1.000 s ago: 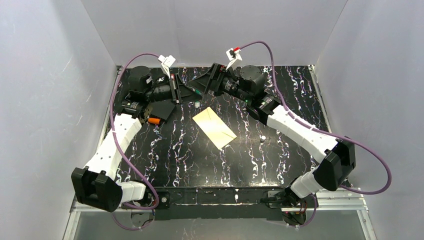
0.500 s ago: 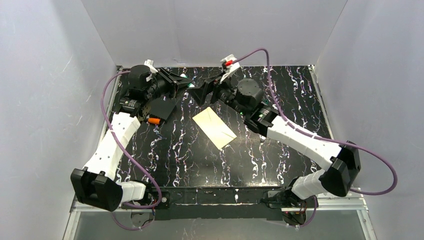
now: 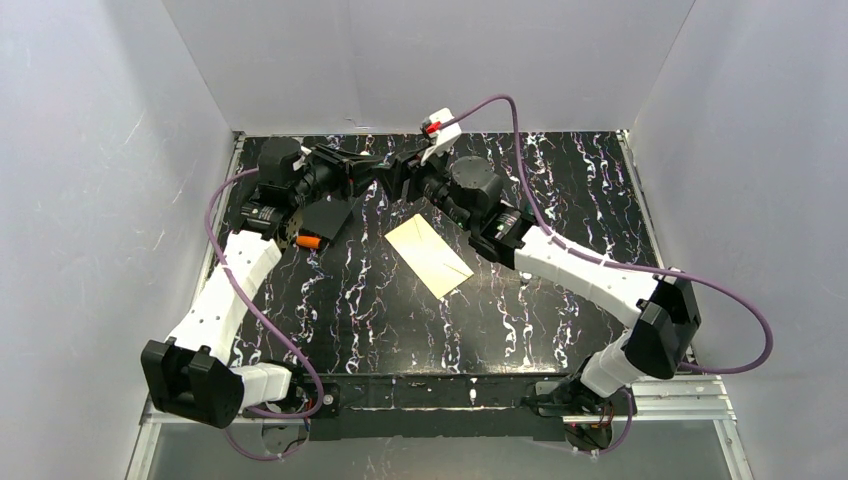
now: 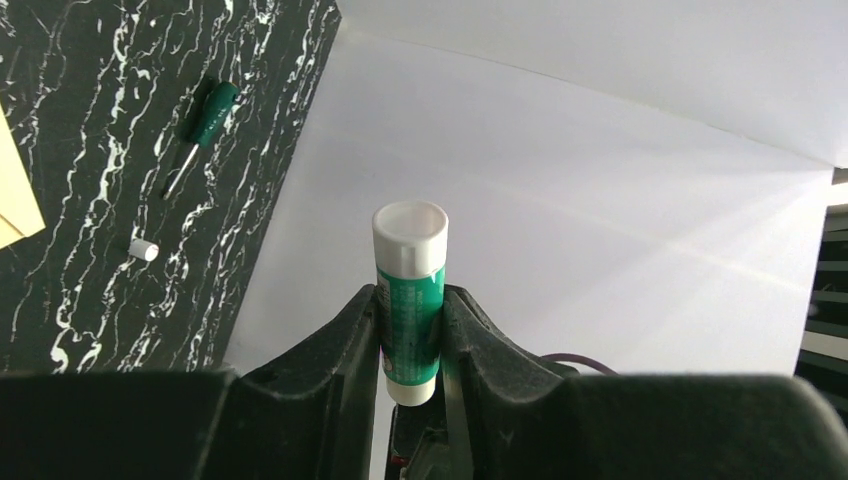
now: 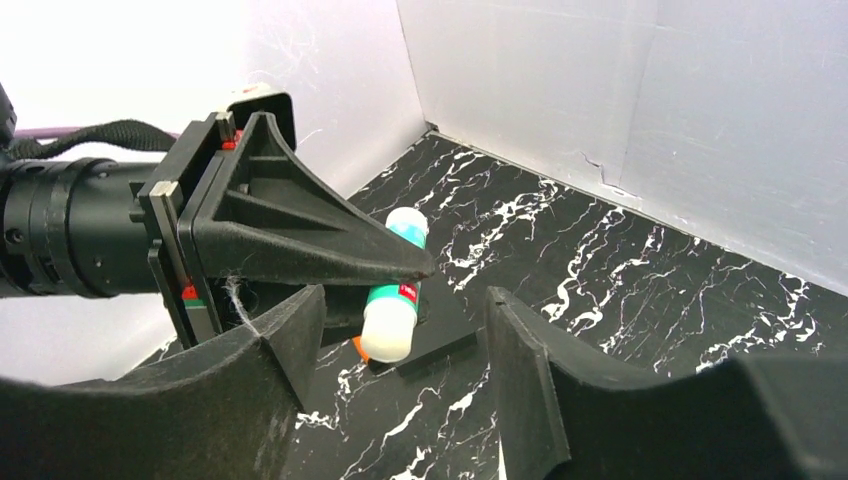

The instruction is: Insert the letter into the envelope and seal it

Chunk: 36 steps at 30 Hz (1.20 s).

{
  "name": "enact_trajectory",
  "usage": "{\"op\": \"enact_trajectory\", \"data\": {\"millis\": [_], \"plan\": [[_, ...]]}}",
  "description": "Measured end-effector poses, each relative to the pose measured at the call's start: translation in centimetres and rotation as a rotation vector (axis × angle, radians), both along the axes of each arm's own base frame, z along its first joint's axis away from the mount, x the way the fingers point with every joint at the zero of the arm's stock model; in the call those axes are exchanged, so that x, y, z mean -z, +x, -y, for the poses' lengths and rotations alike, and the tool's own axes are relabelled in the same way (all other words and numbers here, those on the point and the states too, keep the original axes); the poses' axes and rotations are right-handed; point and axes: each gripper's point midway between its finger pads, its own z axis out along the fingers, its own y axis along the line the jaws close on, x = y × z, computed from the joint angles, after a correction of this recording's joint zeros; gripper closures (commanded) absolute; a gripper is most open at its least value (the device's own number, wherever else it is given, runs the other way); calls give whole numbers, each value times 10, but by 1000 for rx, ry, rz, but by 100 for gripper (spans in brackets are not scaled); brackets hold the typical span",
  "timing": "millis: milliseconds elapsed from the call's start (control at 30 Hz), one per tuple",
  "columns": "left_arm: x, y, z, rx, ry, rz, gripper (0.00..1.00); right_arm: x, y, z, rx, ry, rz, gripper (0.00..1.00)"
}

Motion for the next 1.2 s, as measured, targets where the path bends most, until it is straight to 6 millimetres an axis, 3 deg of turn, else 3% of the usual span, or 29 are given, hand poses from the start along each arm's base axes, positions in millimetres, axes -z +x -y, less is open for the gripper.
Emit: {"op": "enact_trajectory", "data": {"millis": [167, 333, 467, 733, 833, 867, 1000, 1100, 1200], "plan": [[-2, -1, 1, -4, -38, -4, 100, 0, 3, -6, -4, -1, -1, 45], [0, 0, 1, -9, -55, -19, 100, 3, 3, -7, -8, -8, 0, 33], [-4, -1, 2, -4, -76, -16, 100, 8, 3, -6, -13, -14, 9, 34], [-7, -2, 4, 14, -77, 4, 100, 10, 1, -7, -25, -28, 19, 61], [-7, -3, 5, 23, -73, 10, 98, 9, -1, -8, -27, -27, 20, 77], [-7, -3, 5, 25, -73, 11, 91, 9, 0, -7, -19, -27, 20, 78], [-11, -3, 5, 31, -65, 41, 34, 6, 2, -6, -3, -18, 19, 80], [-13, -7, 6, 55, -29, 88, 18, 5, 4, -3, 11, -8, 11, 80], [-18, -11, 4, 81, 5, 150, 13, -1, 3, 2, 13, 9, 0, 81]]}}
